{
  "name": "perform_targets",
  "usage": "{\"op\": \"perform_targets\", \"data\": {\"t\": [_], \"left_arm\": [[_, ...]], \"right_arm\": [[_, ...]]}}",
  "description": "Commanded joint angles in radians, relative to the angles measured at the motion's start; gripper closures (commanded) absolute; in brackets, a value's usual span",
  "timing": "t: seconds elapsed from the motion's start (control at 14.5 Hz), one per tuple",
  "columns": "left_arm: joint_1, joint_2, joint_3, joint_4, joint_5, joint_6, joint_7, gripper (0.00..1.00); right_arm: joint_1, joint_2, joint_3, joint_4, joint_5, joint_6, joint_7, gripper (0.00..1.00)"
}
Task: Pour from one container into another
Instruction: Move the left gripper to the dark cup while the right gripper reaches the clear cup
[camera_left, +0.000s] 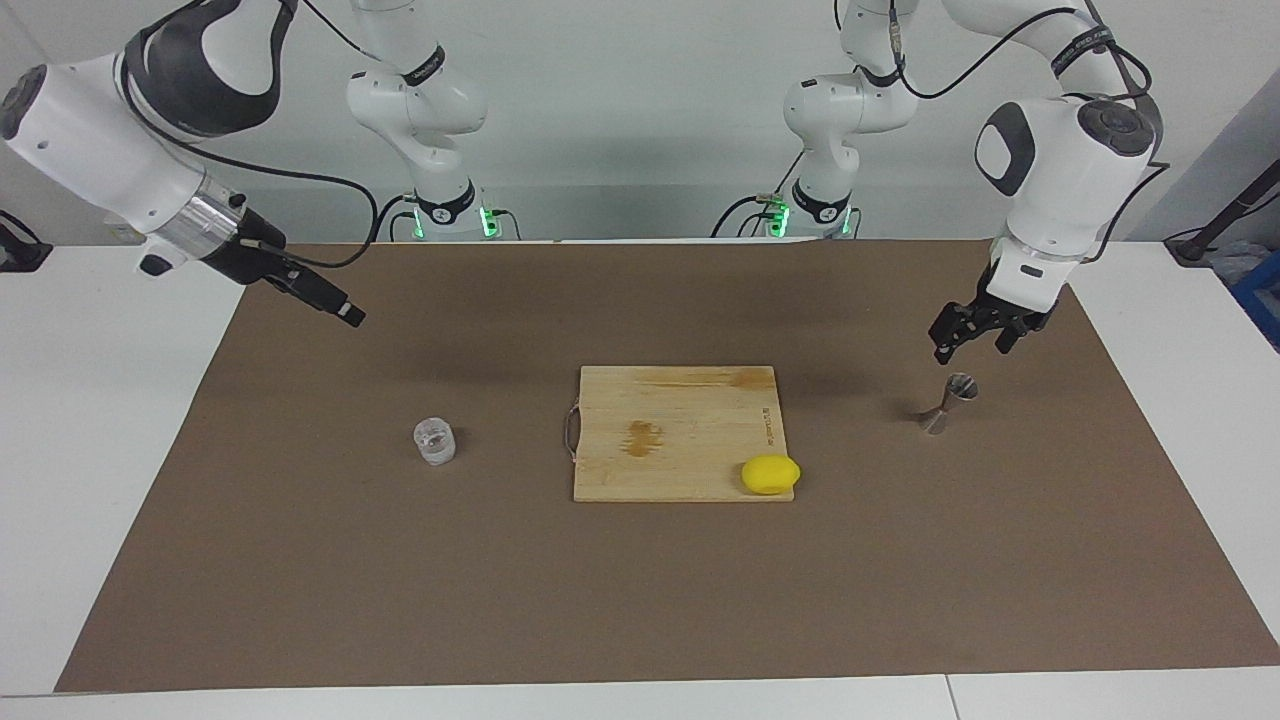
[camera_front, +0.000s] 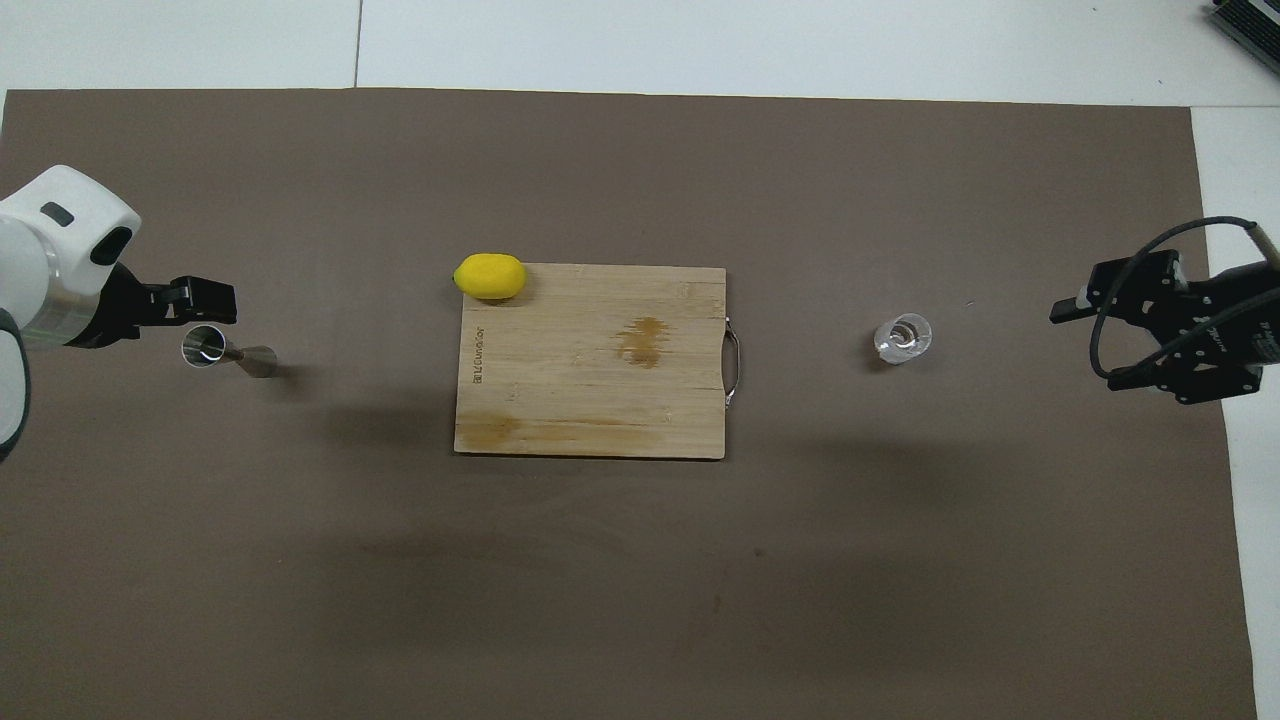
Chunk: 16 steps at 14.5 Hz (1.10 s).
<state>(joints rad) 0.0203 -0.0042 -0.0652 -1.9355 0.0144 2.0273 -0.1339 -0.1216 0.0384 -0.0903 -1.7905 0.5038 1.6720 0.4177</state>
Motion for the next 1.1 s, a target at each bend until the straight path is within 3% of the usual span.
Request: {"op": "perform_targets", "data": {"t": [0.0, 0.14, 0.41, 1.03], "left_arm": [[-0.022, -0.037, 0.007, -0.071, -0.001, 0.057, 0.01, 0.0], [-0.019, -0.04, 0.008, -0.079, -0.001, 0.073, 0.008, 0.0], [-0.014, -0.046, 0.01, -0.132, -0.001, 0.113, 0.007, 0.0], [-0.02, -0.051, 0.007, -0.131, -0.001, 0.097, 0.0, 0.0]], "right_arm": [[-0.052, 0.053, 0.007, -0.004, 0.128, 0.07, 0.219, 0.0], [-0.055, 0.106, 0.007, -0.007, 0.142, 0.078, 0.393, 0.0], [-0.076, 0.172, 0.009, -0.046, 0.275, 0.075, 0.43, 0.0], [-0.128, 0.359, 0.017, -0.093, 0.49, 0.02, 0.543, 0.0]]}}
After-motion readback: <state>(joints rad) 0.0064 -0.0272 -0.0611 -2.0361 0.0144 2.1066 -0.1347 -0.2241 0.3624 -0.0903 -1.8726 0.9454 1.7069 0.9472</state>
